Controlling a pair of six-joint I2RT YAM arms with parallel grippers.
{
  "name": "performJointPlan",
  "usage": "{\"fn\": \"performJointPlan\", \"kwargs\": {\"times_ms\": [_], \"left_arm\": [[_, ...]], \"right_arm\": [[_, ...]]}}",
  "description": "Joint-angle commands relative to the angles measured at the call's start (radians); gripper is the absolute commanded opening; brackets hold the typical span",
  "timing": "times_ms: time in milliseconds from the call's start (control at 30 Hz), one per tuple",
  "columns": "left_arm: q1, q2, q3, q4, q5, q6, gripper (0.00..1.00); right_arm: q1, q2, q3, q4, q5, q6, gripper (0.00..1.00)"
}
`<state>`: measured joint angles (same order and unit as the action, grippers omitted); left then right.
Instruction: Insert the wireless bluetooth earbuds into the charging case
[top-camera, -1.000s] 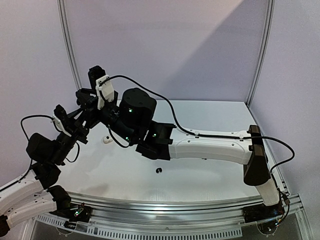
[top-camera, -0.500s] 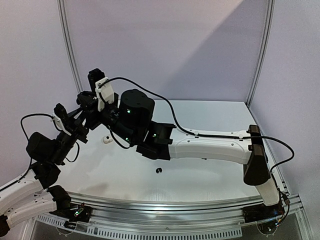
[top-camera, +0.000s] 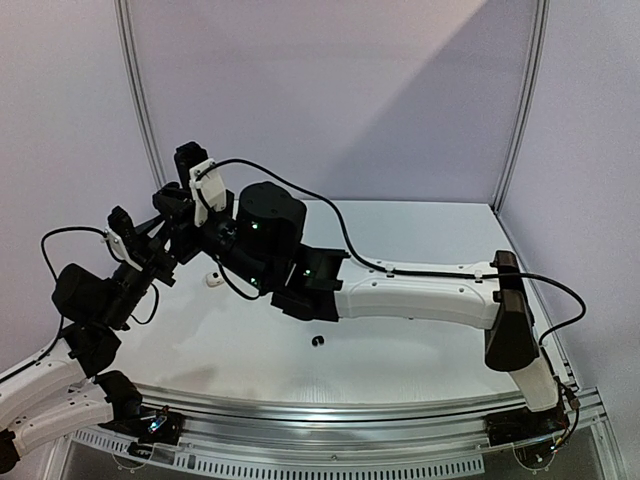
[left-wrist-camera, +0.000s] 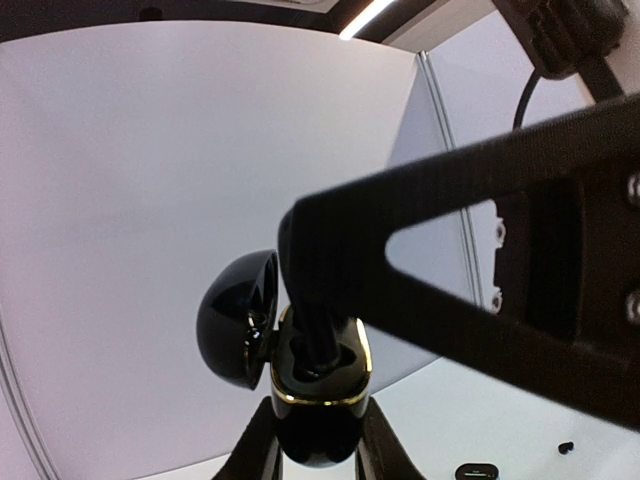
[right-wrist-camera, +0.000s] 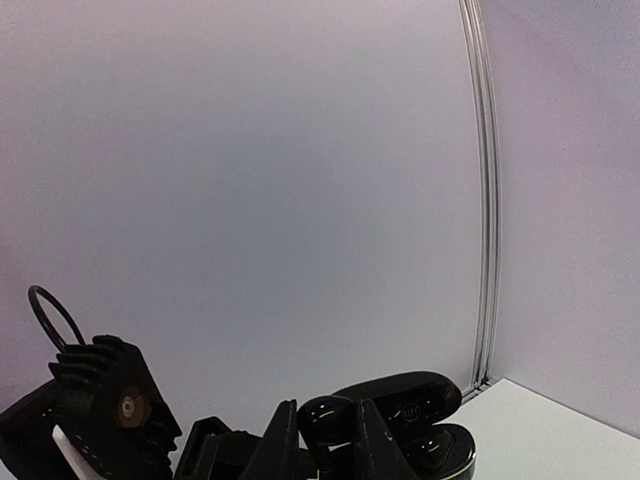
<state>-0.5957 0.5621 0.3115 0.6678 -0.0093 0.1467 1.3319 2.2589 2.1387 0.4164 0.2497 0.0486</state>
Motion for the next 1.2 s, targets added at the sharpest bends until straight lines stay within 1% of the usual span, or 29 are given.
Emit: {"fn": "performJointPlan", "kwargs": {"times_ms": [0,700,1167], "left_arm": [[-0.015,-0.006,0.021,-0.007,0.001,-0.001,0.00],[-0.015,-0.006,0.020,-0.011,0.000,0.011,0.00],[-0.015,-0.005,0.021,-0.005,0.002,0.015,0.00]], "right_arm": [[-0.010,0.040,0.009,-0.026,-0.008,0.012,0.00],[-0.016,0.024,-0.016,0.007,0.038,-0.003,0.00],[-0.016,0.025,-0.026,-0.044,0.030,-0.019,0.00]]}}
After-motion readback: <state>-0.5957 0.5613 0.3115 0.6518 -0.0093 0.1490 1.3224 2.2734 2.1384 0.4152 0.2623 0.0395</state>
